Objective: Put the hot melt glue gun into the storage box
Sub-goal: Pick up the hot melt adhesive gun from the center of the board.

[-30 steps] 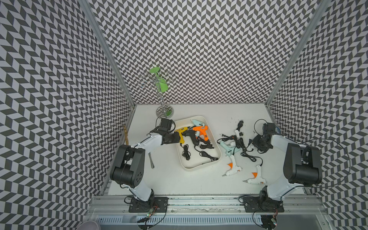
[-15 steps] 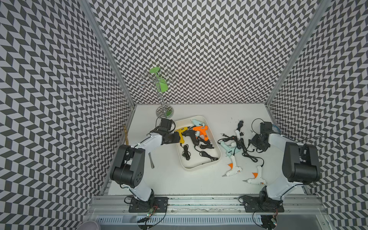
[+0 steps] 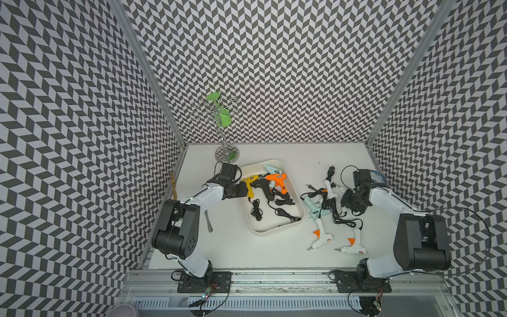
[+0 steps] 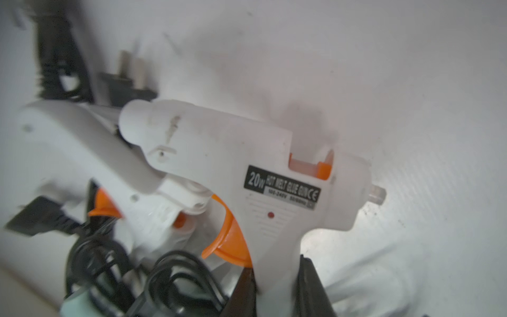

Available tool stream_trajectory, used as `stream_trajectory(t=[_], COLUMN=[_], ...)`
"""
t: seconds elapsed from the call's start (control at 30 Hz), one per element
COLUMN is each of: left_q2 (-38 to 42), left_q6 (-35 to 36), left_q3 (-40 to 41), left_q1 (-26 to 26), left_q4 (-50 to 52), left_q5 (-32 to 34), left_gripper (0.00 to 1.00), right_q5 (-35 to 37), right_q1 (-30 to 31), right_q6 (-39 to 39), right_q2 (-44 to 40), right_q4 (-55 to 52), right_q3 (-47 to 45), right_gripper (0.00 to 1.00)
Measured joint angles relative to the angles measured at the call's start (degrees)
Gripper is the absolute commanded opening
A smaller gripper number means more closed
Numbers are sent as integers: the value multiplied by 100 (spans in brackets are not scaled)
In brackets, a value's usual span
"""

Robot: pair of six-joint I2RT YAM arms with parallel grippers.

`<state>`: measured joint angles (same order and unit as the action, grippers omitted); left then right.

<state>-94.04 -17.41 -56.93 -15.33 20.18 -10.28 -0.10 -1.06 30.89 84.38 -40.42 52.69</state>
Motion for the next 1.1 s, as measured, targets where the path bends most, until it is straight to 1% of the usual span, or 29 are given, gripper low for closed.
stream_trajectory(t=[0.13,0.33,0.53,0.77,0.9,1.1], left_q2=[90,256,267,264,264,264], left_q6=[0,26,105,120,129,131], left_q3=[-2,-87,-129,-129,-151,-275], left_q1=[0,0,0,0,-2,-7], left_q4=[4,28,101,160,186,201], left_q5=[55,153,216,295,317,326], left_gripper=[47,47,47,47,47,47], right_q5=[140,391,533,540,640,1169], right_q1=[216,258,343,595,898,1432], right_q6=[-9,-136,-372,-575,-647,-785], right_q2=[-168,-210,-210,-208,-153,37], right_q4=[-168,-485,-754,-1067,-1340,-1532], right_q3=[273,789,1827,2898,3501,4513], right_gripper=[2,1,0,0,0,0])
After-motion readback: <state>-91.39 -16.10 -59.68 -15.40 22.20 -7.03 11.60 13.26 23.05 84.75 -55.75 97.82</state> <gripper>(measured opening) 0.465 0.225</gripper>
